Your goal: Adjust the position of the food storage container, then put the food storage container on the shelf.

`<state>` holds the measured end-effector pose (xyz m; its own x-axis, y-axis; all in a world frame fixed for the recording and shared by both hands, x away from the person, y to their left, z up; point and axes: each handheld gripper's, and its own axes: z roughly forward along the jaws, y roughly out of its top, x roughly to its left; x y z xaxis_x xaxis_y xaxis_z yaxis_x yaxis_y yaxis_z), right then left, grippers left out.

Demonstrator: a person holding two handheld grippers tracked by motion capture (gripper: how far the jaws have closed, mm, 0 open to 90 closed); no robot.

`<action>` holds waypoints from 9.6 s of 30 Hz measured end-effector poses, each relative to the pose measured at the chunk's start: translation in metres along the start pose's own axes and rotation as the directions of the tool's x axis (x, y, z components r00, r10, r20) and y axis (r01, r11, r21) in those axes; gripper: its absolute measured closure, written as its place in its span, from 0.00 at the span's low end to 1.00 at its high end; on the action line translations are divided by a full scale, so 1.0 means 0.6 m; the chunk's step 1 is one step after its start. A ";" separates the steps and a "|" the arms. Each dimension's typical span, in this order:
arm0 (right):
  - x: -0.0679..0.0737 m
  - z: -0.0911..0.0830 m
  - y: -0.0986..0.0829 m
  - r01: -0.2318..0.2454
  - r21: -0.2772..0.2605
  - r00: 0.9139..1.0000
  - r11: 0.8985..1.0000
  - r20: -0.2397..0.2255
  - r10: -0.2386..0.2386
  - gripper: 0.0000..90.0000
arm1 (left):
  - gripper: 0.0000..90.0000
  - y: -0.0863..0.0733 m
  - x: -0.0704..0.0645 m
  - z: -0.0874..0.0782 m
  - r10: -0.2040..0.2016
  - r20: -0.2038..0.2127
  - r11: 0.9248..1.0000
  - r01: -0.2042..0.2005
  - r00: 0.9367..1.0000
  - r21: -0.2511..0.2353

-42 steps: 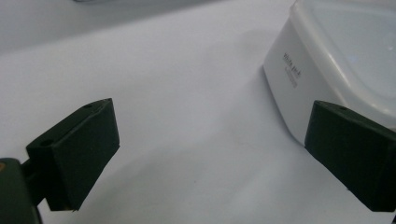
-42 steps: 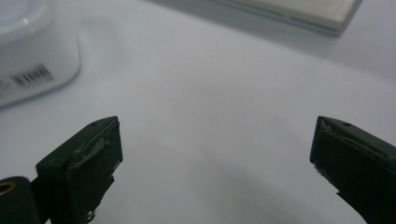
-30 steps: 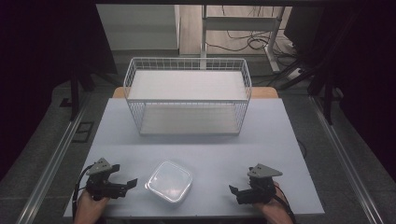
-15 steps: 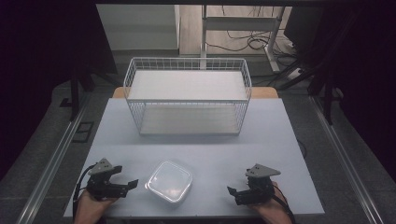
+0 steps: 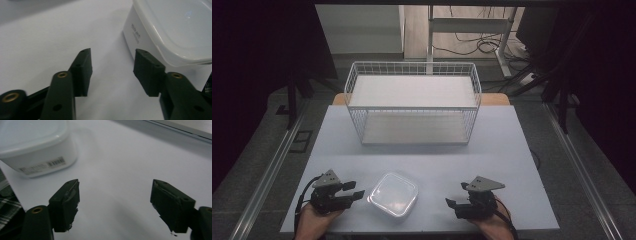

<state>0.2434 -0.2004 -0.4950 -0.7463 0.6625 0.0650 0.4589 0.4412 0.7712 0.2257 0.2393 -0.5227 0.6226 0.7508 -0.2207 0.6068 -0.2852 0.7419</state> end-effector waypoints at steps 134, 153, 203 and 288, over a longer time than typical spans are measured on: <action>-0.036 0.051 0.085 -0.019 0.017 0.998 1.000 -0.055 0.020 0.04 | 0.06 0.135 -0.064 0.113 0.122 0.141 0.993 -0.120 0.983 -0.024; -0.052 0.105 0.102 -0.175 0.161 0.951 0.971 -0.228 0.209 0.34 | 0.22 0.145 -0.056 0.163 -0.034 0.285 0.999 0.021 0.958 0.047; -0.035 0.015 0.187 -0.187 -0.106 0.979 0.977 -0.103 0.177 0.88 | 0.87 0.221 -0.071 0.042 -0.072 0.093 0.987 0.084 0.993 -0.135; -0.144 0.052 0.489 -0.242 -0.118 0.970 0.963 0.002 0.244 0.61 | 0.61 0.501 0.045 0.020 -0.075 -0.042 0.971 0.063 0.996 -0.230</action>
<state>0.4575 -0.1095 -0.2940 -0.6106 0.7515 0.2499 0.5657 0.1931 0.8017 0.4311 0.1668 -0.3133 0.5544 0.7942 -0.2488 0.5153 -0.0929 0.8520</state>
